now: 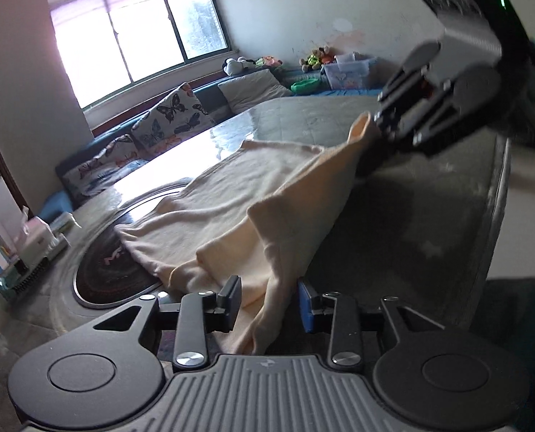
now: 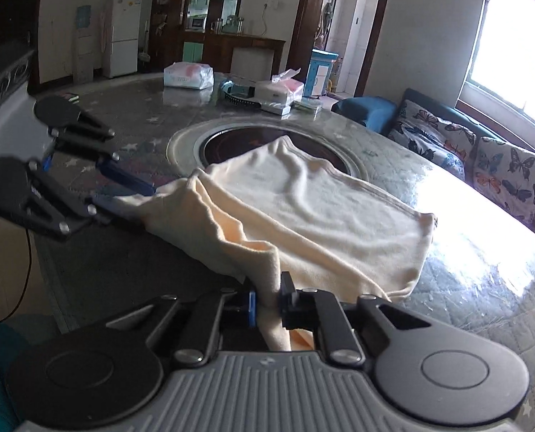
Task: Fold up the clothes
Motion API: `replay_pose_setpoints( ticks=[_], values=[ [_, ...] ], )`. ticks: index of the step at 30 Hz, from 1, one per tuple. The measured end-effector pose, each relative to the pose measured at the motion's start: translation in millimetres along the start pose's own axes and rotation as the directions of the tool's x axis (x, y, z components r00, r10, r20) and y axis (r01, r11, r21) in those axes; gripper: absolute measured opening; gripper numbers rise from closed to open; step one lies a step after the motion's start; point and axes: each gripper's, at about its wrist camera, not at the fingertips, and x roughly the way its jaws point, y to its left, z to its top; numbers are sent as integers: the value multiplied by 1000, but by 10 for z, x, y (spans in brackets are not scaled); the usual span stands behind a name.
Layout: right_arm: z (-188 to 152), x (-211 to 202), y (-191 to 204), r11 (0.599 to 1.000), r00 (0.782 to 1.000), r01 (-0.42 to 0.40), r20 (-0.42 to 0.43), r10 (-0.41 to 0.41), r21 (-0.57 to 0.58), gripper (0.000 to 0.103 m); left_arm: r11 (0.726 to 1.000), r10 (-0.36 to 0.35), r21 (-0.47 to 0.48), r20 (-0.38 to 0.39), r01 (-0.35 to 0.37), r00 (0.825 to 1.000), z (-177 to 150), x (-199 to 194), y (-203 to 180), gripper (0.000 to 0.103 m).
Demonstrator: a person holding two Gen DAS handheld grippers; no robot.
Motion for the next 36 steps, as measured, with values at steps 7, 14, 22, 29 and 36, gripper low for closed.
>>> replay_pose_setpoints(
  ticks=[7, 14, 22, 29, 36],
  values=[
    [-26, -207, 108, 1000, 1000, 7, 27, -7, -14, 10, 1000, -22, -18, 41, 23, 999, -19, -261, -29, 8],
    [-64, -781, 287, 997, 997, -70, 43, 72, -44, 10, 997, -72, -35, 81, 75, 994, 12, -852, -200, 8],
    [-69, -1135, 454, 989, 990, -143, 8, 143, -30, 9, 992, -76, -89, 96, 85, 992, 91, -1055, -253, 8],
    [237, -907, 96, 995, 995, -94, 29, 95, -27, 9, 992, 1, -122, 108, 12, 994, 448, -665, 155, 8],
    [497, -392, -374, 999, 999, -50, 4, 50, 11, 9, 973, 88, -217, 21, -81, 996, 616, 200, 624, 8]
  ],
)
